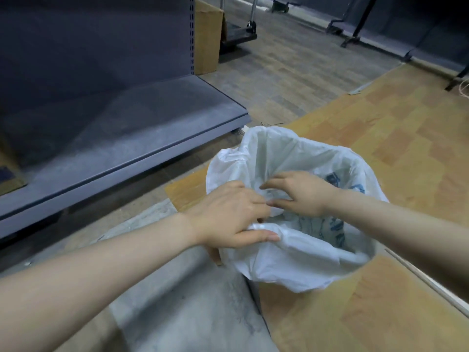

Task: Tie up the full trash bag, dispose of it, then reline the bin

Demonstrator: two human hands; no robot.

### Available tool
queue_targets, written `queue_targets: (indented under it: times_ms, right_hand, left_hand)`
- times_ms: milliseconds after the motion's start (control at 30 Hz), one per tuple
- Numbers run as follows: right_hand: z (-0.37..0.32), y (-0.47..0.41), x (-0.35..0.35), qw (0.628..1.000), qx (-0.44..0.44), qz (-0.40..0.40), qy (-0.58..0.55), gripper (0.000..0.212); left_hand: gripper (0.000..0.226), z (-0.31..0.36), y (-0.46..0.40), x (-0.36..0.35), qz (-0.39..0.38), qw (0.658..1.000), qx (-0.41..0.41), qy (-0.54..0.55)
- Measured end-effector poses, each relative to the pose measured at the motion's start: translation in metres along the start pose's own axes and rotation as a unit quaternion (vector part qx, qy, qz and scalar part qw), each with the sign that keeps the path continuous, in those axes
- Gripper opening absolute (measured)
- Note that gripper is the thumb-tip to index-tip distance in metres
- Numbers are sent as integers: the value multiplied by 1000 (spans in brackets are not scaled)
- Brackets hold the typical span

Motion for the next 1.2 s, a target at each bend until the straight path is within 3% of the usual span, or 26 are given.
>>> queue_targets:
  times_ms: [133, 467, 633, 767, 833, 967, 1100, 1167, 1200]
  right_hand:
    - [6, 55, 43, 990, -19, 105, -96, 47]
    - [37, 118, 12, 989, -120, 73, -48, 48]
    - [42, 125, -13, 985, -141, 64, -79, 43]
    - [42, 124, -18, 984, -117, 90, -95, 77]
    - [43, 123, -20, 986, -114, 83, -87, 80]
    - [42, 123, -16, 985, -120, 65, -101, 76]
    - [40, 129, -5, 981, -133, -80, -116, 54]
    - [43, 136, 16, 968, -147, -125, -161, 57]
    - [46, 142, 30, 962, -159, -138, -176, 60]
  left_hand:
    - [63, -1, 0, 6, -12, 999, 23, 29]
    - [72, 4, -6, 8, -47, 998, 48, 13]
    - [77, 7, -2, -7, -58, 996, 21, -61]
    - [80, 6, -3, -13, -64, 994, 6, -90]
    - [80, 7, -5, -14, -68, 992, -6, -102]
    - [76, 6, -6, -17, -141, 985, 1, -97]
    - [88, 14, -19, -6, -297, 952, 19, -65]
    - [96, 18, -38, 11, -363, 928, 58, -61]
    - [89, 22, -51, 24, -386, 918, 82, -51]
Point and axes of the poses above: each hand's wrist, its own y-axis away from the middle knuckle, its own x-axis out of the back of the hand, z = x × y, the point moved 7 cm from there along -y, towards the middle knuckle, and after that the axes turned 1 degree about -x, right-handed, at the moved point
